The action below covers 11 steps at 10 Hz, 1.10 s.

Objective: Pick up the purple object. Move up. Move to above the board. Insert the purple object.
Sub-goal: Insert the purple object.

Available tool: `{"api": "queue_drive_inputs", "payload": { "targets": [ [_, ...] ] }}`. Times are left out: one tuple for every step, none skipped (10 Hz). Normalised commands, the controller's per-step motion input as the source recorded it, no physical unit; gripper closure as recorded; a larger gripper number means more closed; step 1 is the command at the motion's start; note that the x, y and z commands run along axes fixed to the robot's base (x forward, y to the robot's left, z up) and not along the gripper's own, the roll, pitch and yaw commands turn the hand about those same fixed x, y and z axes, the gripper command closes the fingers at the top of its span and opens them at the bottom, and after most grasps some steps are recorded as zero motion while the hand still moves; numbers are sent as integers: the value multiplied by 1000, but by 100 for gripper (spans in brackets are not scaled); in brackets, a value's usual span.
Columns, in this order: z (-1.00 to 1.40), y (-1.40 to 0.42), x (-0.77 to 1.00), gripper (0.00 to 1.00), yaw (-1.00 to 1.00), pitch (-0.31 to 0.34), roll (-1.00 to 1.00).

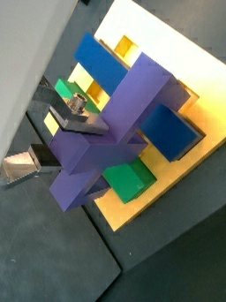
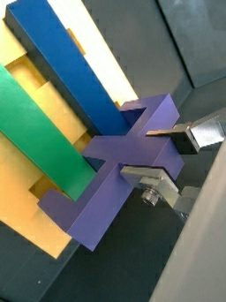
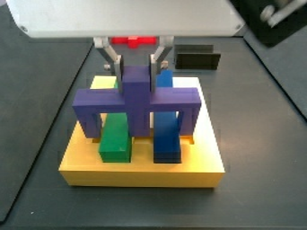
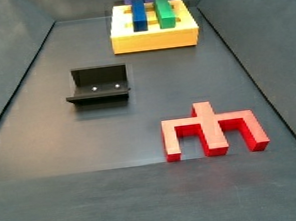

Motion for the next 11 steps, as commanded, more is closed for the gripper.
{"api": "queue_drive_inputs", "payload": {
  "targets": [
    [-409,0,100,100,97,0,110],
    [-271,0,260,100,60,0,70],
    [-63,0,311,100,0,27,17],
    [-3,0,251,100,0,34,7],
    [-97,-14,9,100,0,0,6],
    [-166,-31,0,100,0,0,26],
    [-111,0,-120,100,0,0,51],
    [-151,0,-54,100,0,0,39],
    [-306,0,0,100,0,-47,0],
    [-431,0,-86,100,-6,-69,0],
    [-334,0,-223,100,-3,-44,29]
  ]
}}
